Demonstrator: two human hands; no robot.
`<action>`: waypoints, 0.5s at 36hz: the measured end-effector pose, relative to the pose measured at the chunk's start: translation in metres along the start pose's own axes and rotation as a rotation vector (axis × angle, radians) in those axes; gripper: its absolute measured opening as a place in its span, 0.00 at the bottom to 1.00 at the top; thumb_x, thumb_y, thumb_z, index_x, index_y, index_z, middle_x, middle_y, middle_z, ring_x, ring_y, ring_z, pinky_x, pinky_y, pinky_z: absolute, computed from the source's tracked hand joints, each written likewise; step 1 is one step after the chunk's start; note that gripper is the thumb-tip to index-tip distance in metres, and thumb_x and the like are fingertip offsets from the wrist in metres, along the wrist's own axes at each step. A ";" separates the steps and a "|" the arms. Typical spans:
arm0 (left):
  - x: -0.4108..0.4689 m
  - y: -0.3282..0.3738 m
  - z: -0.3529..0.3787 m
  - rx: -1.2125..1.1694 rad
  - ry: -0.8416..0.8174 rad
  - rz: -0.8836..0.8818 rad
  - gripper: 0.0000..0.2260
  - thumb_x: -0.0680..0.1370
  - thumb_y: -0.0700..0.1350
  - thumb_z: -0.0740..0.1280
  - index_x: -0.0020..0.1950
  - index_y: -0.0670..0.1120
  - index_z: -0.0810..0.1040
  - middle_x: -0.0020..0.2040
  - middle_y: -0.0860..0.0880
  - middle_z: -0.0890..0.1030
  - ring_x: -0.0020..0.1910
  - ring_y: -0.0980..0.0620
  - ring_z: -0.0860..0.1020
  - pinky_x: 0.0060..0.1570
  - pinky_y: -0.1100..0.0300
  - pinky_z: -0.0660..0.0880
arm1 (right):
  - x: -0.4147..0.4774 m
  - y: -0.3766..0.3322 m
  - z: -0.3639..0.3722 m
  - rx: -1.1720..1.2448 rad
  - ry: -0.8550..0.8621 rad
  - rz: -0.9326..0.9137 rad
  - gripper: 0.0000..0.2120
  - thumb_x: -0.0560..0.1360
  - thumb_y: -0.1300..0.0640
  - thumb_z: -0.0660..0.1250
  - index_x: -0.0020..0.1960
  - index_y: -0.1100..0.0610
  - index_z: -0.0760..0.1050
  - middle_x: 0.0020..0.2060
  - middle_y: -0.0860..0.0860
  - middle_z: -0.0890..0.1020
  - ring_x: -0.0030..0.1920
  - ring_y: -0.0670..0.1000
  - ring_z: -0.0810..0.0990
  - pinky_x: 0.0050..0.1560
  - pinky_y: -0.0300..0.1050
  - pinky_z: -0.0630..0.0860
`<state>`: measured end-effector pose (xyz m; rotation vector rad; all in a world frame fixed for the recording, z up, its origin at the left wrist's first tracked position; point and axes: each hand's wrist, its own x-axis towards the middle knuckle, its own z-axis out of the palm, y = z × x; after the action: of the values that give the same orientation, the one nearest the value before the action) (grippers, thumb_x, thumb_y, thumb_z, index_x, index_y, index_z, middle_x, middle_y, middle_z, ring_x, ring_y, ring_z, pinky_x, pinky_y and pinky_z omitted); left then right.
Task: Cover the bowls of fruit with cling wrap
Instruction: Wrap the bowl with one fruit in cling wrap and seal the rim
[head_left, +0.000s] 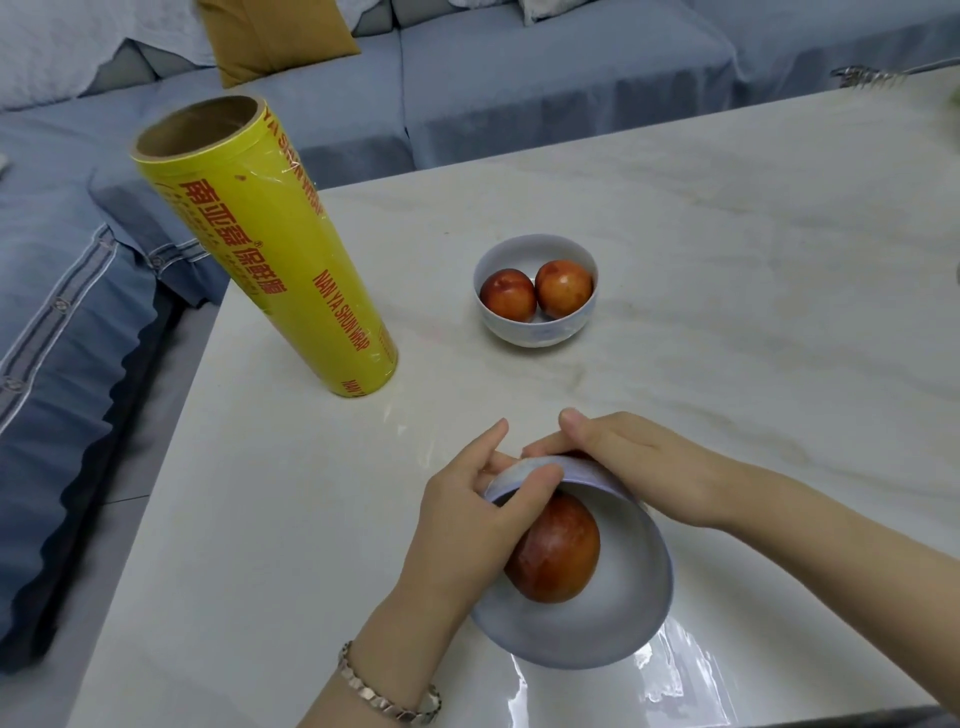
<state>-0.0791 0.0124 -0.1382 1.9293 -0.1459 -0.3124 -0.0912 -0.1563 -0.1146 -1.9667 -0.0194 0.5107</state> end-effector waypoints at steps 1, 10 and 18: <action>-0.001 0.000 -0.001 -0.003 -0.006 0.014 0.23 0.70 0.53 0.73 0.64 0.55 0.73 0.43 0.57 0.79 0.43 0.69 0.77 0.43 0.77 0.71 | -0.001 0.005 -0.001 -0.029 0.012 0.035 0.33 0.71 0.31 0.45 0.55 0.48 0.81 0.56 0.47 0.81 0.57 0.45 0.77 0.65 0.45 0.69; -0.001 -0.003 -0.004 0.052 -0.101 0.177 0.12 0.69 0.62 0.59 0.46 0.64 0.80 0.49 0.59 0.81 0.53 0.62 0.77 0.51 0.73 0.70 | -0.021 0.027 -0.014 0.193 0.335 -0.003 0.21 0.69 0.37 0.55 0.47 0.46 0.82 0.48 0.39 0.83 0.52 0.38 0.79 0.57 0.33 0.71; 0.001 -0.004 -0.003 -0.021 -0.058 0.147 0.16 0.68 0.62 0.60 0.47 0.58 0.82 0.49 0.62 0.83 0.53 0.64 0.78 0.52 0.72 0.71 | -0.015 0.011 0.001 0.165 0.076 -0.058 0.27 0.71 0.37 0.51 0.54 0.50 0.81 0.52 0.44 0.83 0.55 0.43 0.79 0.57 0.33 0.73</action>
<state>-0.0781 0.0159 -0.1408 1.8777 -0.3197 -0.2703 -0.1078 -0.1640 -0.1193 -1.8173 0.0128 0.3865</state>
